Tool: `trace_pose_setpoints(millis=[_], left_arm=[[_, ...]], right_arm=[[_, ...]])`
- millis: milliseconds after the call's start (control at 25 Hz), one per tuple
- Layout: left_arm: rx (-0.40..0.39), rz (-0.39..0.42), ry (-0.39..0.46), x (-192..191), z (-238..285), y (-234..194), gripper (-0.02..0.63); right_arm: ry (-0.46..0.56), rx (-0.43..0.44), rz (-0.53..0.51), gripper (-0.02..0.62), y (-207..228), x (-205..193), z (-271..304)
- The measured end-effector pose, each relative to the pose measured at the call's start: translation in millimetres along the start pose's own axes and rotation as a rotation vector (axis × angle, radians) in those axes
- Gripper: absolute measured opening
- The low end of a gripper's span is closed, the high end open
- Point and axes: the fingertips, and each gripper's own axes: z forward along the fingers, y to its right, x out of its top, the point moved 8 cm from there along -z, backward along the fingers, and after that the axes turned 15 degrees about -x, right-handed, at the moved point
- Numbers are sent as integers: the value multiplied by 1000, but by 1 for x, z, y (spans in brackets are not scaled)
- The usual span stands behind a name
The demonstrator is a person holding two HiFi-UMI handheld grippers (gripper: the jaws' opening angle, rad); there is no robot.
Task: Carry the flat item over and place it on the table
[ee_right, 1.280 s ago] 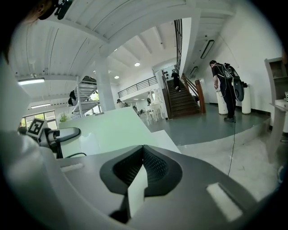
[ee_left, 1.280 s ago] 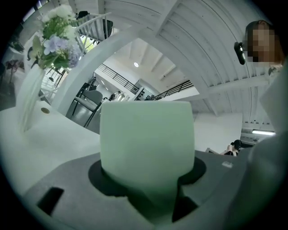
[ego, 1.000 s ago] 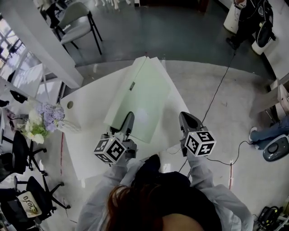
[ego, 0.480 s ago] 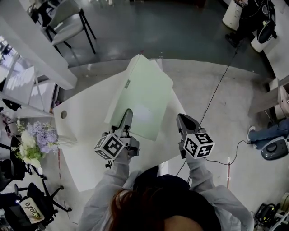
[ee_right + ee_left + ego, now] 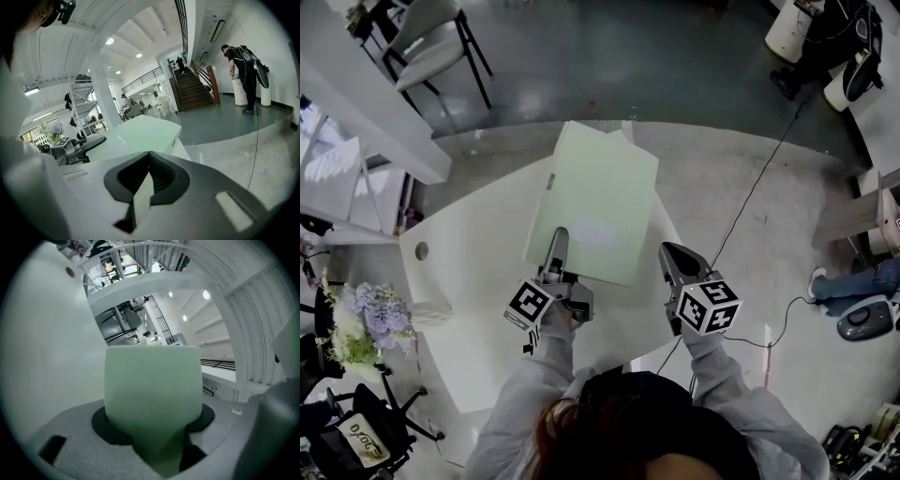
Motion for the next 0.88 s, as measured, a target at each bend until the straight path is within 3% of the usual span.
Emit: trace_pose_setpoints(millis=[360,640,880], left_arm=[[78,-120,89,-2,14,-42,270],[131,-310,185,-14,22,-62,273],[154,-319,178,-14,24,-62,282]], right_arm=[[-39,19,19,12,5,-1,30],[-56,15,34,12,12,-3,40],[-55,17,40,12,10,-4,40]])
